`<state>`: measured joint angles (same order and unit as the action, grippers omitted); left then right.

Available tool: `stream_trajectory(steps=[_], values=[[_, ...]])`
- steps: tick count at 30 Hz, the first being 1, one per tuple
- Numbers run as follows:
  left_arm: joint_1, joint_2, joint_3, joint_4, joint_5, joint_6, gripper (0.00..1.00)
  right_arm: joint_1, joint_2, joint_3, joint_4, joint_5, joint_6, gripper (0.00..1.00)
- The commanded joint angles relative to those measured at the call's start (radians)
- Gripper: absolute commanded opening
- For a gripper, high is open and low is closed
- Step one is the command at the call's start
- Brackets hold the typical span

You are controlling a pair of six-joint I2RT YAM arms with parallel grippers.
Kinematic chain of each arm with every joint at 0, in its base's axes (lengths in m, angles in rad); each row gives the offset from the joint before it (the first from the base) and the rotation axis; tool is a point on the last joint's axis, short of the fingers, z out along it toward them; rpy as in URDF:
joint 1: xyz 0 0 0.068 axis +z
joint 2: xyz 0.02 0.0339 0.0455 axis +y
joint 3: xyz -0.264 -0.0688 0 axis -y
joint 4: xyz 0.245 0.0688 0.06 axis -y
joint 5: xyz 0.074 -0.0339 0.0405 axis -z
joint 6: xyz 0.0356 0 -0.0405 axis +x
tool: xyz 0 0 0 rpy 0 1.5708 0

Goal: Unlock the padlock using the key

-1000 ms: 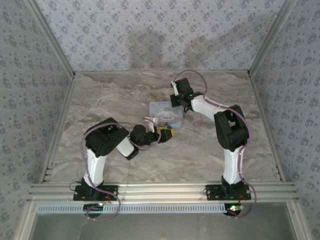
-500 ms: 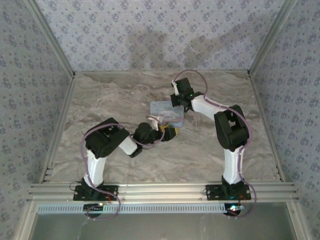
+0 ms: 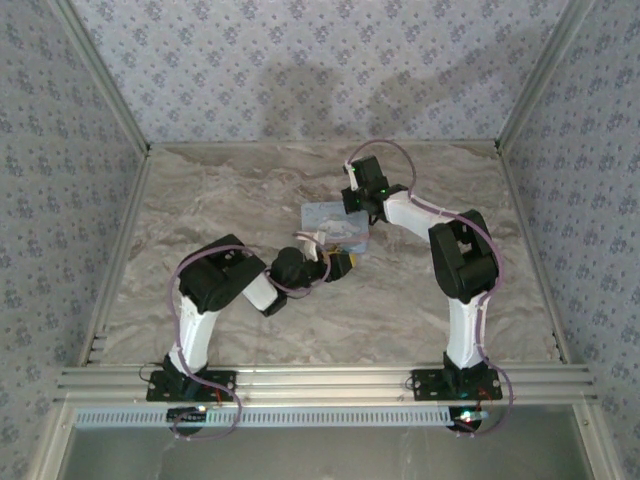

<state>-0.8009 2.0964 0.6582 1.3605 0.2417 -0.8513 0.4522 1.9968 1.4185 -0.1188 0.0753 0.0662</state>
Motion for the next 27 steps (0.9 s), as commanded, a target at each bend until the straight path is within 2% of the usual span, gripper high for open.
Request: stream_trajectory(steps=[1, 4, 7, 19, 21, 24, 26, 27], values=[[-0.009, 0.086, -0.023, -0.008, -0.051, -0.084, 0.61, 0.007, -0.019, -0.026, -0.062, -0.014, 0.009, 0.00], [-0.016, 0.090, -0.023, -0.001, -0.080, -0.093, 0.58, 0.007, -0.021, -0.029, -0.063, -0.014, 0.010, 0.00], [-0.017, 0.088, -0.032, -0.014, -0.091, -0.092, 0.50, 0.008, -0.023, -0.029, -0.064, -0.012, 0.008, 0.00], [-0.022, 0.104, -0.029, -0.060, -0.095, -0.109, 0.37, 0.008, -0.027, -0.030, -0.064, -0.010, 0.009, 0.00], [-0.021, 0.105, -0.026, -0.068, -0.093, -0.106, 0.28, 0.008, -0.029, -0.031, -0.065, -0.009, 0.009, 0.00], [-0.021, 0.104, -0.026, -0.075, -0.091, -0.107, 0.25, 0.009, -0.033, -0.034, -0.061, -0.011, 0.009, 0.00], [-0.017, 0.100, -0.028, -0.083, -0.083, -0.107, 0.19, 0.008, -0.037, -0.037, -0.060, -0.012, 0.009, 0.00], [-0.013, 0.098, -0.029, -0.089, -0.076, -0.107, 0.18, 0.008, -0.041, -0.039, -0.058, -0.012, 0.009, 0.00]])
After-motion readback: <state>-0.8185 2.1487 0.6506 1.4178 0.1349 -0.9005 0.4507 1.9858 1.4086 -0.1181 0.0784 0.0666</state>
